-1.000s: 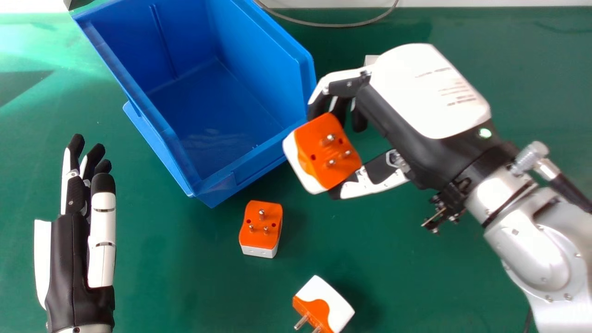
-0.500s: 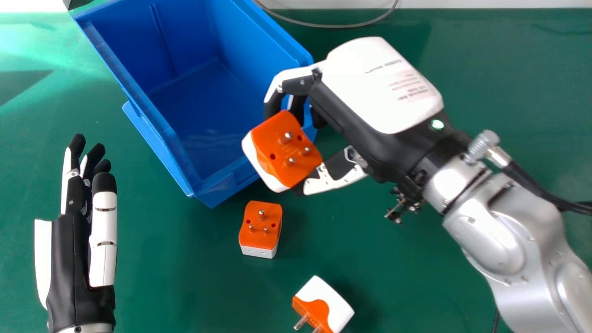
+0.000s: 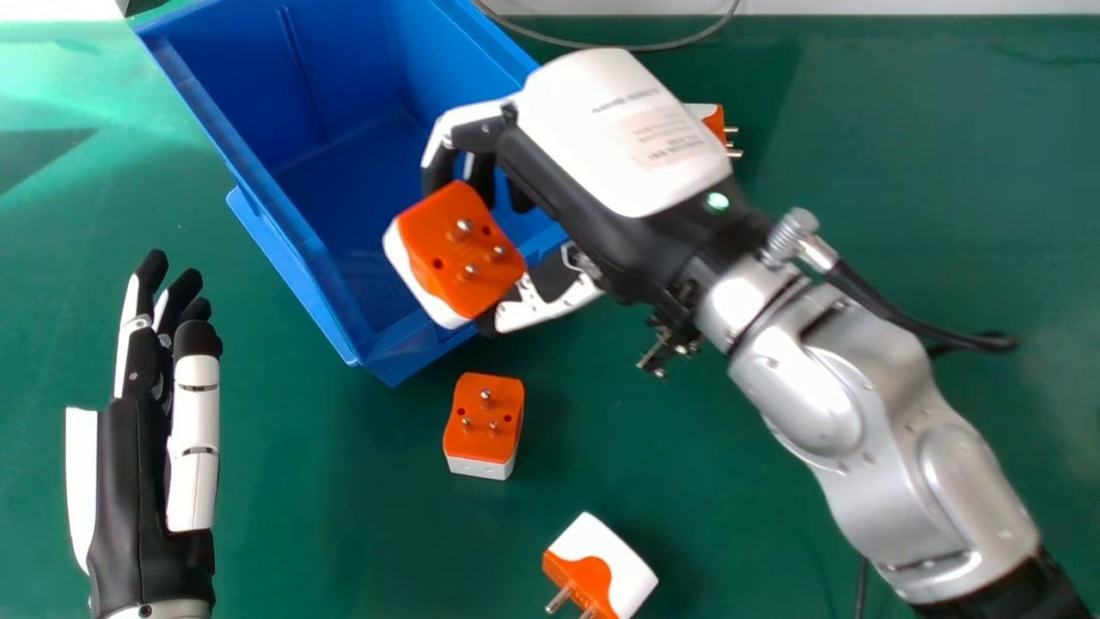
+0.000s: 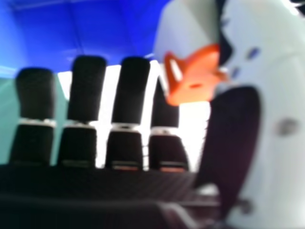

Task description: Pick all objects and put in blue box

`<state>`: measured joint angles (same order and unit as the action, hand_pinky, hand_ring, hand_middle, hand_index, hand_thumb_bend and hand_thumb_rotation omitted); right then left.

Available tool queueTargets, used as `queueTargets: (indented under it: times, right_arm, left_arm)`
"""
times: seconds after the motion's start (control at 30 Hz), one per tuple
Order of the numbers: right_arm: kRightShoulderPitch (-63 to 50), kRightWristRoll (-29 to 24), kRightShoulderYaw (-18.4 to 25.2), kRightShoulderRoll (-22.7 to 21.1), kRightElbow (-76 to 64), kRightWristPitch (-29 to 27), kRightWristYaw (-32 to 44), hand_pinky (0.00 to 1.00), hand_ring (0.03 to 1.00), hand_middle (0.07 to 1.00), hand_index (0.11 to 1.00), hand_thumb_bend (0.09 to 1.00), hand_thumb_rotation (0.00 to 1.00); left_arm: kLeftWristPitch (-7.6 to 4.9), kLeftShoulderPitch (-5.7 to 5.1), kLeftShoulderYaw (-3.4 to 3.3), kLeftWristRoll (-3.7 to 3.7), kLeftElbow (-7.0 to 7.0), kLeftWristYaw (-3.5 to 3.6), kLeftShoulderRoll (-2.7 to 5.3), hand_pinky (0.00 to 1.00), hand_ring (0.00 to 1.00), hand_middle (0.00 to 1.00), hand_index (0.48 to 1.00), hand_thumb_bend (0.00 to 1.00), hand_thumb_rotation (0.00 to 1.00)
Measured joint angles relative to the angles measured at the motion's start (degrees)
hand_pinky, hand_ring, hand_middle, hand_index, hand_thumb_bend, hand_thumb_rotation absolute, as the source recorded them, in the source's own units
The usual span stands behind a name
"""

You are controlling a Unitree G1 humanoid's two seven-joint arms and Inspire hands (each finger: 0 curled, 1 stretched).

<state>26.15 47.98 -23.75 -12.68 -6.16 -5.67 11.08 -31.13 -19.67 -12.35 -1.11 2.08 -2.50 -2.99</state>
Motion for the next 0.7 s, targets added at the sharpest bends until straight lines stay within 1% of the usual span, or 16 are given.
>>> queueTargets:
  times: [0.2, 0.33, 0.43, 0.7]
  right_arm:
    - [3.7, 0.8, -1.5, 1.8, 4.8, 0.0, -1.7, 0.29, 0.415, 0.516, 0.52, 0.489, 0.0]
    - [6.7, 1.4, -2.7, 2.5, 9.8, -0.4, -3.8, 0.3, 0.417, 0.516, 0.519, 0.489, 0.0]
    - [8.9, 2.5, -3.6, 3.0, 13.3, -0.7, -6.1, 0.3, 0.416, 0.514, 0.522, 0.489, 0.0]
    - [14.9, 2.5, -4.9, 4.7, 24.3, -2.0, -10.5, 0.29, 0.41, 0.511, 0.53, 0.488, 0.0]
  left_arm:
    - [0.05, 0.12, 0.13, 0.12, -0.01, 0.18, -0.02, 0.88, 0.91, 0.92, 0.946, 0.45, 0.95]
    - [0.16, 0.17, 0.24, 1.12, -0.03, 0.91, 0.0, 0.88, 0.91, 0.93, 0.948, 0.44, 0.94]
    - [0.22, 0.18, 0.28, 1.19, -0.04, 1.01, 0.03, 0.88, 0.91, 0.93, 0.949, 0.44, 0.94]
    - [0.51, -0.04, 0.27, 1.13, -0.24, 0.93, 0.13, 0.89, 0.92, 0.93, 0.95, 0.43, 0.94]
